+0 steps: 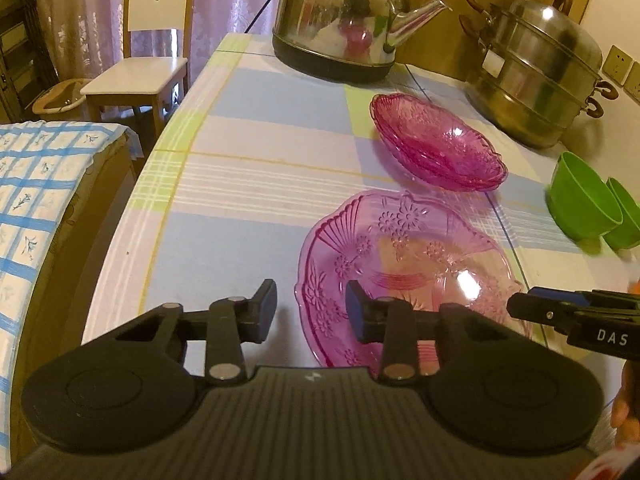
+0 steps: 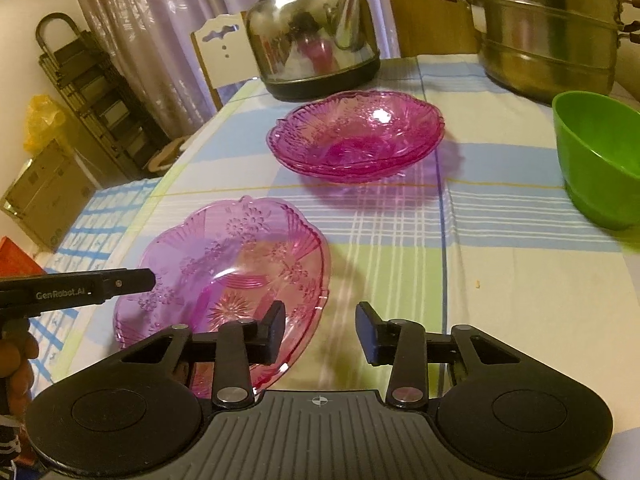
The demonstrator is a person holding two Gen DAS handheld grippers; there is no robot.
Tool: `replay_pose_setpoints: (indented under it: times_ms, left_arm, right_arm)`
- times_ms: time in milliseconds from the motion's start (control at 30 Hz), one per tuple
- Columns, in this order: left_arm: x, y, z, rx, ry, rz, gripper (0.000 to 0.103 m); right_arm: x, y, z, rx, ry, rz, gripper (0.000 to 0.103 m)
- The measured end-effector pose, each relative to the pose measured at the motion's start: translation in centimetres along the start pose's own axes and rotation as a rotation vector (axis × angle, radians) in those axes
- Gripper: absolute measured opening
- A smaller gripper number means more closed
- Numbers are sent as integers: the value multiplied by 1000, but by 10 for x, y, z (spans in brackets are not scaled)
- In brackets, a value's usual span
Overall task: Organize plates and bowls
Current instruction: 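Close both tools on the rim of the large pink dish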
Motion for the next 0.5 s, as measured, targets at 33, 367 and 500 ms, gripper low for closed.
replay_pose_setpoints:
  times_ms: [33, 367, 500]
  left_arm:
    - [1, 0, 1, -1, 1, 0, 30]
    - [1, 0, 3, -9, -1, -15, 16]
    - [-1, 1, 3, -9, -8, -16, 11]
  right_arm:
    - [1, 0, 0, -3, -1, 2, 38]
    - [-6, 2, 6, -20, -21, -9, 19]
    - [-6, 2, 6, -23, -15, -12, 13]
Point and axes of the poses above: each gripper's, at about its wrist camera, not at the fingertips, and z roughly the way its jaws point, x to its right, y to its underside, the point moved 6 cm from there along z, roughly the way its jaws point, and after that the axes turned 12 degrees about y, right-handed, at the moved point
